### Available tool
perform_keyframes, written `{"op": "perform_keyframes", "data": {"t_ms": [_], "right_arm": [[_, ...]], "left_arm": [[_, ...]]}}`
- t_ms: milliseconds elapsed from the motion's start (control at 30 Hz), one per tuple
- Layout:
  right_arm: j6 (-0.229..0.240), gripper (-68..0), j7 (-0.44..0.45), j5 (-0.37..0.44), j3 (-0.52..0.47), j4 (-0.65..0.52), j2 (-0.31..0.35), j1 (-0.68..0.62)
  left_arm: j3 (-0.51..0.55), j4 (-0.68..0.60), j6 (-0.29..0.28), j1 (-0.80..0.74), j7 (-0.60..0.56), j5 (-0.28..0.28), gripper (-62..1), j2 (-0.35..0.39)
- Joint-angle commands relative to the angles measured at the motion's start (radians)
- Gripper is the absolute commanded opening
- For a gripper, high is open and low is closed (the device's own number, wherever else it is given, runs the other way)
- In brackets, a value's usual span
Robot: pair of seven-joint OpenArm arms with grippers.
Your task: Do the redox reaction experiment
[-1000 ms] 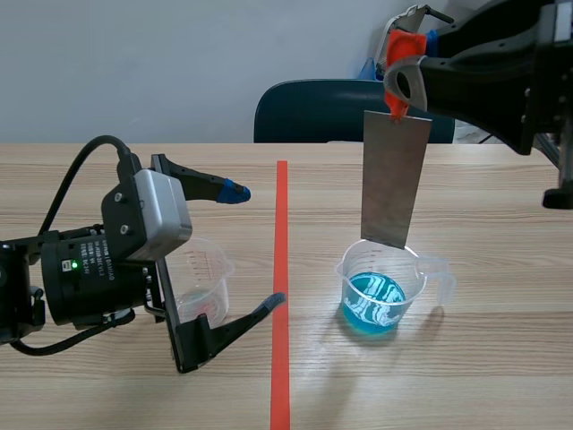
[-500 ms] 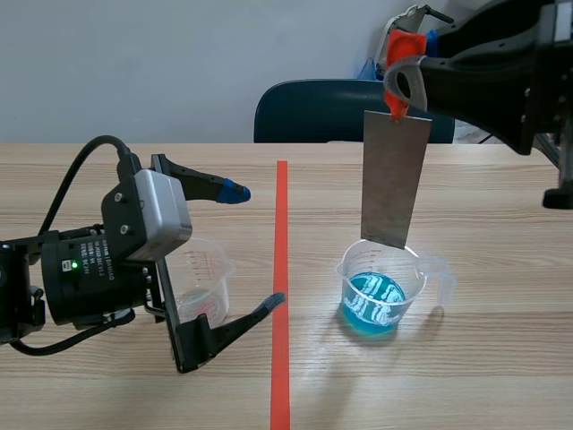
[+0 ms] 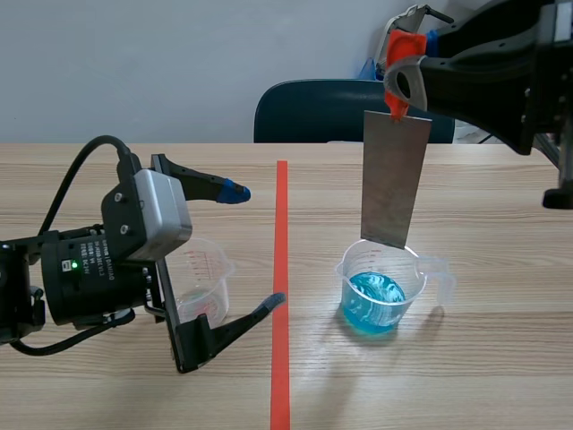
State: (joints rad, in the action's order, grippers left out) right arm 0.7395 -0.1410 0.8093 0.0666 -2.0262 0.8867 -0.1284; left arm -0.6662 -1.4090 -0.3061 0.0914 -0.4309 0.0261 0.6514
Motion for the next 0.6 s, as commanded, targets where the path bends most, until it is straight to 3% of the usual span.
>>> {"op": "perform_keyframes", "data": {"t_ms": [0, 567], "right_arm": [[0.006, -66.5, 0.008, 0.014, -0.016, -0.01, 0.005, 0.009], [0.006, -66.5, 0.008, 0.014, -0.016, -0.01, 0.005, 0.009]], "left_arm": [[0.005, -0.013, 0.005, -0.012, -0.018, -0.007, 1.4, -0.005], [0.005, -0.013, 0.005, -0.041, -0.014, 0.001, 1.4, -0.021]]}}
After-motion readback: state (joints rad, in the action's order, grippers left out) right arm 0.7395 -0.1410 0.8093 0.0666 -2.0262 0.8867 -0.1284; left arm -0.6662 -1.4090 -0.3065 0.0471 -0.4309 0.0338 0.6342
